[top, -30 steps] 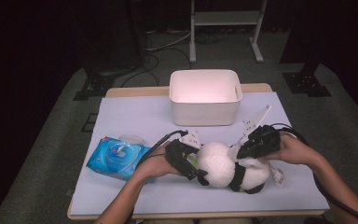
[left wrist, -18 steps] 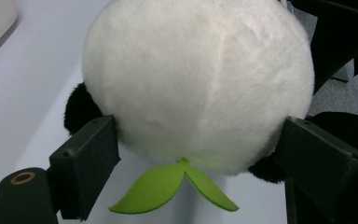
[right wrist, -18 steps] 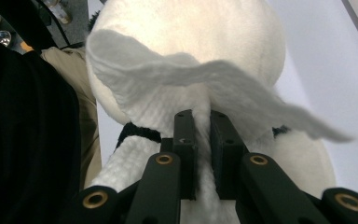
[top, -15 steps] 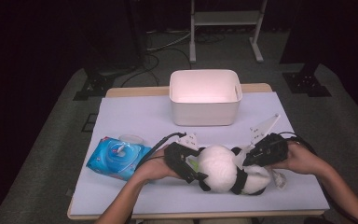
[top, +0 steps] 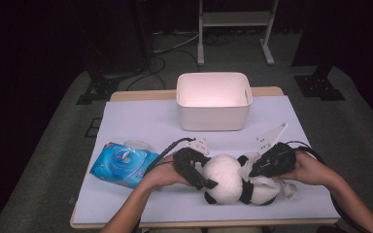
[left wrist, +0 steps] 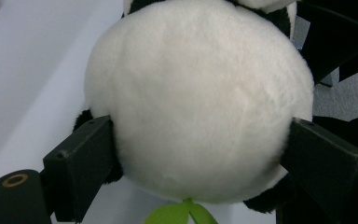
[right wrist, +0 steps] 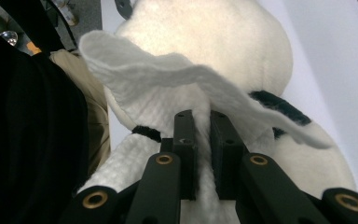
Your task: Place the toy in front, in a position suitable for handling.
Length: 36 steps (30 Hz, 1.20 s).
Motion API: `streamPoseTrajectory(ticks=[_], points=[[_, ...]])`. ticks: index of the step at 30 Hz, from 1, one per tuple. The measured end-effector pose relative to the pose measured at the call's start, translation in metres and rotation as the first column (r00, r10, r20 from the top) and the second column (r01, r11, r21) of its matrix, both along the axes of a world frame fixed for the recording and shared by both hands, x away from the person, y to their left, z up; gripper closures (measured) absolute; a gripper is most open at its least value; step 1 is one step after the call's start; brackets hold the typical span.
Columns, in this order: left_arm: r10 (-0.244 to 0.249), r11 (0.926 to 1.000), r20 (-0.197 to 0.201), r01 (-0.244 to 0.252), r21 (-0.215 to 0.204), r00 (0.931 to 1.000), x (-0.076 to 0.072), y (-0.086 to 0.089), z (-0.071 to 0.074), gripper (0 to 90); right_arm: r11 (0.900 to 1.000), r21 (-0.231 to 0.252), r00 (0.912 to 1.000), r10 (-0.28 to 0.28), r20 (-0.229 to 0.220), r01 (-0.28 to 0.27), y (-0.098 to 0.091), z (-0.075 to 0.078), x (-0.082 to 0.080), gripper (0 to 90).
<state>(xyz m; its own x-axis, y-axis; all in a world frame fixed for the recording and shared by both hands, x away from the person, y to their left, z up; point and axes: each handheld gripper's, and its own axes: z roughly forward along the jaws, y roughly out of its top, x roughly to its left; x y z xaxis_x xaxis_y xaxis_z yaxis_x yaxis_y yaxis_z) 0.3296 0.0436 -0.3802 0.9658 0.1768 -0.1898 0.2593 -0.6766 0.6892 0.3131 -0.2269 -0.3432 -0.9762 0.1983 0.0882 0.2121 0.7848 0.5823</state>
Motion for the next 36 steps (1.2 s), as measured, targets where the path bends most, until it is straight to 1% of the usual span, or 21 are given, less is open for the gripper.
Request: streamPoseTrajectory(ticks=[2, 3, 5, 6, 7, 9, 13, 16, 18, 20, 25, 27, 30, 36], points=[[-0.006, 0.9999, 0.008, 0.006, 0.015, 0.9999, -0.001, 0.001, -0.002, 14.9, 0.9999, -0.005, 0.9999, 0.011, 0.004, -0.011, 0.004, 0.001, 0.0, 81.6], [-0.01, 0.9998, 0.009, 0.01, 0.015, 0.9999, -0.001, 0.002, -0.004, 17.1, 0.9998, -0.007, 0.9998, 0.02, 0.004, -0.02, 0.007, 0.002, 0.0, 81.6], [0.003, 1.0, 0.004, -0.003, 0.006, 1.0, -0.001, 0.004, -0.007, 18.8, 0.9991, -0.021, 0.9993, 0.037, 0.01, -0.036, 0.013, 0.004, 0.001, 81.6], [0.002, 1.0, 0.007, -0.002, -0.004, 1.0, -0.001, 0.005, -0.007, 18.9, 0.999, -0.019, 0.9991, 0.042, 0.01, -0.041, 0.017, 0.006, 0.001, 81.7], [-0.003, 1.0, 0.015, 0.003, -0.005, 0.9999, -0.001, 0.005, -0.007, 19.4, 0.9986, -0.014, 0.9986, 0.052, 0.006, -0.052, 0.02, 0.007, 0.003, 81.7], [-0.002, 1.0, 0.019, 0.002, -0.003, 0.9998, -0.002, 0.005, -0.007, 19.4, 0.9968, -0.038, 0.9974, 0.071, 0.008, -0.071, 0.03, 0.008, 0.005, 81.7], [-0.01, 0.9999, 0.033, 0.01, 0.002, 0.9994, -0.004, 0.005, -0.007, 19.4, 0.9942, -0.04, 0.9948, 0.101, 0.014, -0.1, 0.049, 0.012, 0.013, 81.6], [-0.012, 0.9999, 0.045, 0.012, 0.008, 0.9989, -0.004, 0.005, -0.007, 19.3, 0.9935, -0.033, 0.9939, 0.11, 0.012, -0.109, 0.061, 0.013, 0.02, 81.4], [-0.006, 1.0, 0.041, 0.006, 0.005, 0.9991, -0.004, 0.007, -0.007, 19.3, 0.9929, -0.04, 0.9936, 0.112, 0.013, -0.112, 0.065, 0.013, 0.023, 81.4], [-0.01, 1.0, 0.042, 0.01, 0.001, 0.9991, -0.004, 0.007, -0.007, 19.2, 0.9929, -0.042, 0.9937, 0.111, 0.01, -0.111, 0.062, 0.013, 0.025, 81.4], [-0.01, 0.9999, 0.039, 0.01, 0.008, 0.9992, -0.004, 0.006, -0.006, 18.3, 0.9959, -0.07, 0.9982, 0.058, 0.012, -0.057, 0.042, 0.014, 0.028, 81.4], [-0.01, 0.9999, 0.04, 0.01, 0.007, 0.9992, -0.003, 0.006, -0.005, 18.1, 0.9972, -0.068, 0.9995, 0.032, 0.004, -0.032, 0.032, 0.014, 0.03, 81.4], [-0.01, 0.9999, 0.039, 0.009, 0.011, 0.9992, -0.001, 0.006, -0.003, 17.9, 0.9978, -0.065, 0.9999, 0.009, 0.005, -0.008, 0.02, 0.016, 0.032, 81.4], [-0.013, 0.9998, 0.044, 0.012, 0.018, 0.999, 0.005, 0.004, 0.003, 18.0, 0.9978, -0.053, 0.9991, -0.041, -0.005, 0.041, -0.003, 0.016, 0.031, 81.3]])
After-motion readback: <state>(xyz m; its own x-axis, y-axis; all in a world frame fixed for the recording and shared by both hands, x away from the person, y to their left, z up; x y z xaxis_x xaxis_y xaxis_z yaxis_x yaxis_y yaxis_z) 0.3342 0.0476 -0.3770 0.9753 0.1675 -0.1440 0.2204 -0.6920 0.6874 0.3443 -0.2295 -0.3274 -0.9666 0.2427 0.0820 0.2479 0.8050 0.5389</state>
